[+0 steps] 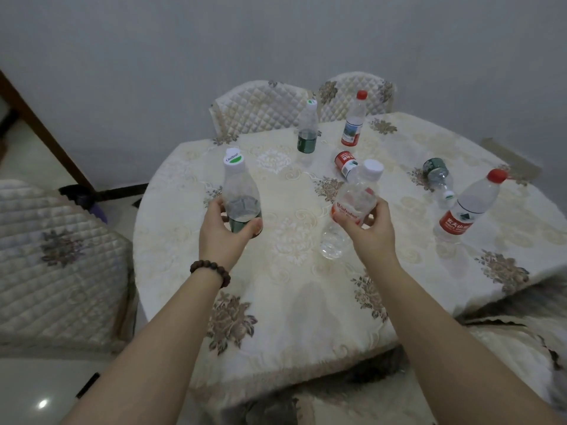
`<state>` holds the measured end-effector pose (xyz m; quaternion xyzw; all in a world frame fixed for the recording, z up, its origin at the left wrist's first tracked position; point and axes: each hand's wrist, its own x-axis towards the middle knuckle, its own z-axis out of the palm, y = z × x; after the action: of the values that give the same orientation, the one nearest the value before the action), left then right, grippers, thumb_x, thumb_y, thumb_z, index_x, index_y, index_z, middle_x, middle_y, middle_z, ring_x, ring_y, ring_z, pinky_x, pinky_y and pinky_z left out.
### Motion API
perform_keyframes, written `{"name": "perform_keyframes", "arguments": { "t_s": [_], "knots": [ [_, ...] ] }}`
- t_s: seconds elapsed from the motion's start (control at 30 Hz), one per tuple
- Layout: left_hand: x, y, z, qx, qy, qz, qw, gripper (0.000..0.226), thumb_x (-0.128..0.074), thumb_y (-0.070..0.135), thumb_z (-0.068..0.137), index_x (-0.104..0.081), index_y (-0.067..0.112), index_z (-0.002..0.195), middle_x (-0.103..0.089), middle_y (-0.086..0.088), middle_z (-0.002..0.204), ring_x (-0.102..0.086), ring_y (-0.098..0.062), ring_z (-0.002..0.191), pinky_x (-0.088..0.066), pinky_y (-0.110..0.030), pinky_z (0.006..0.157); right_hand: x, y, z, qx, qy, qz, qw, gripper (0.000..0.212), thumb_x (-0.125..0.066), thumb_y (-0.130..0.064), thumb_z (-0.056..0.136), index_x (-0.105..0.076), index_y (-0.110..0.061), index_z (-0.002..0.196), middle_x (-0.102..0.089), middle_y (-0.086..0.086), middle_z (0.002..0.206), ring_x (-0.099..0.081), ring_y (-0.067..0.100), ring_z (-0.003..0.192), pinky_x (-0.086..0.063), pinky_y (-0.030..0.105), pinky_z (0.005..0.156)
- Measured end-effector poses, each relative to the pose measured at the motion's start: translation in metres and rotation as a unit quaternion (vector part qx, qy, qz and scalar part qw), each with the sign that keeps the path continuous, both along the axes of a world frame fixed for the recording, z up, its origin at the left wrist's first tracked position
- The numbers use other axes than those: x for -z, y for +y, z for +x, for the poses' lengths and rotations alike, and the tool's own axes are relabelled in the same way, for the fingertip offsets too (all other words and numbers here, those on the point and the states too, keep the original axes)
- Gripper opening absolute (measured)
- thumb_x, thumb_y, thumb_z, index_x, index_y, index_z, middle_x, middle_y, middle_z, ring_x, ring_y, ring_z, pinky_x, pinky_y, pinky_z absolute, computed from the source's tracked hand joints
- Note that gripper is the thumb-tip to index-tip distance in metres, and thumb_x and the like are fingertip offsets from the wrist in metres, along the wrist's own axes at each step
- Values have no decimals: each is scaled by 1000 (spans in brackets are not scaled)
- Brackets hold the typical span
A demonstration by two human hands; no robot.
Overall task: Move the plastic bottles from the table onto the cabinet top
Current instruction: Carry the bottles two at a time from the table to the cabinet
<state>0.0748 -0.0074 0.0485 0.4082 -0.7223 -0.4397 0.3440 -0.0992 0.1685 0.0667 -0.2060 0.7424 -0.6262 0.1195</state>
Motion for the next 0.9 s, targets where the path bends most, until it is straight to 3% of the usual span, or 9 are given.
{"name": "perform_keyframes", "arguments": {
  "t_s": [0.1,0.2,0.27,0.4,0.5,0.57,0.63,0.77,0.9],
  "knots": [
    [-4,-1,21,-27,2,-6,1000,61,-81,37,67,-43,33,114,-56,13,111,-56,-10,99,-51,-29,76,-5,-15,15,-38,1,-3,999,56,-80,-29,73,-49,-24,120,-60,-19,106,-57,-6,96,-45,12,75],
    [-6,1,45,-58,3,-8,998,62,-81,38,68,-43,32,117,-55,13,113,-56,-4,97,-51,-26,76,-3,-31,30,-83,5,1,997,51,-81,-28,73,-49,-29,113,-59,-20,105,-57,-1,98,-45,14,77],
    [-6,3,63,-86,2,-11,996,62,-80,39,68,-43,33,117,-55,14,113,-55,1,96,-50,-25,76,0,-42,42,-116,5,0,993,51,-81,-28,73,-48,-32,111,-58,-22,102,-56,-5,94,-45,15,76],
    [-3,15,103,-154,-9,-8,988,61,-78,43,69,-44,33,118,-54,15,113,-56,-4,98,-50,-27,77,9,-63,72,-199,-6,-1,980,51,-81,-26,73,-51,-21,114,-60,-17,99,-57,-15,79,-46,7,67],
    [1,35,135,-219,-3,8,976,59,-79,37,71,-45,28,118,-55,17,107,-55,-1,95,-49,-24,78,17,-75,101,-278,-6,7,960,51,-81,-25,72,-52,-20,113,-62,-12,100,-58,-14,78,-48,7,68],
    [3,54,160,-269,-4,13,963,55,-80,33,71,-45,29,113,-51,24,100,-52,9,89,-45,-15,72,22,-81,123,-331,-1,9,944,51,-81,-26,72,-51,-21,113,-63,-11,101,-58,-12,80,-47,8,68],
    [7,74,187,-322,-10,14,947,55,-81,34,69,-45,30,110,-51,28,98,-51,12,88,-46,-16,70,25,-84,149,-381,8,13,924,50,-81,-26,73,-51,-22,112,-62,-13,100,-57,-12,81,-48,10,71],
    [16,118,248,-418,-17,35,907,61,-82,39,65,-47,30,113,-54,25,103,-56,2,95,-55,-33,79,32,-86,214,-479,-13,24,878,48,-82,-26,72,-53,-21,110,-62,-14,99,-59,-7,86,-53,26,82],
    [24,165,310,-514,-29,40,856,60,-81,38,65,-45,31,112,-56,17,106,-57,-6,97,-54,-38,83,36,-79,288,-566,-31,30,823,52,-81,-21,72,-52,-17,115,-62,-17,99,-59,-15,84,-51,18,78]
  ]
}}
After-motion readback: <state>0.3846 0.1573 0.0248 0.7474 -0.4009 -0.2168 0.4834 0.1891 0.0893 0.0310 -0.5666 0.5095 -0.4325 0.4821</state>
